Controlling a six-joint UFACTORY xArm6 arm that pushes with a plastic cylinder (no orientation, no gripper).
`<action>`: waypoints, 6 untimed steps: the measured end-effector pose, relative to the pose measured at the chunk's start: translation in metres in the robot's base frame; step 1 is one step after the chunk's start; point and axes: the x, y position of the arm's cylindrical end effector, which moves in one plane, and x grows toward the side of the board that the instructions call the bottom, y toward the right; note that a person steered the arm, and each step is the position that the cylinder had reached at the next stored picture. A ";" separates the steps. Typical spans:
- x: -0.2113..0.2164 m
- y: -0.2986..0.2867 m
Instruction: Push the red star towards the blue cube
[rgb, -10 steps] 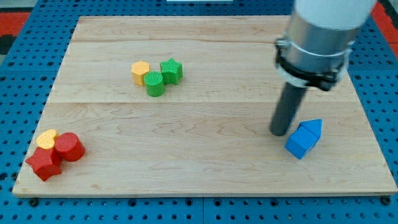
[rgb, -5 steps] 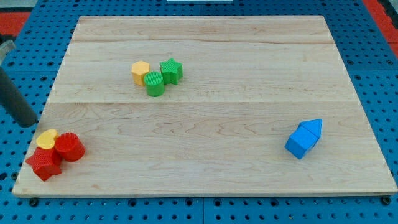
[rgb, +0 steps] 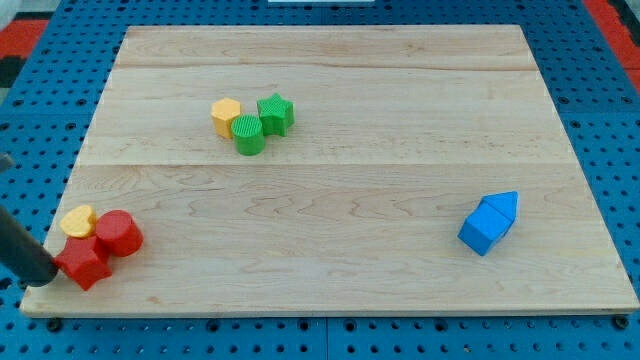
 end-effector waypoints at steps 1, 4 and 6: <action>-0.003 0.007; -0.005 0.074; -0.032 0.171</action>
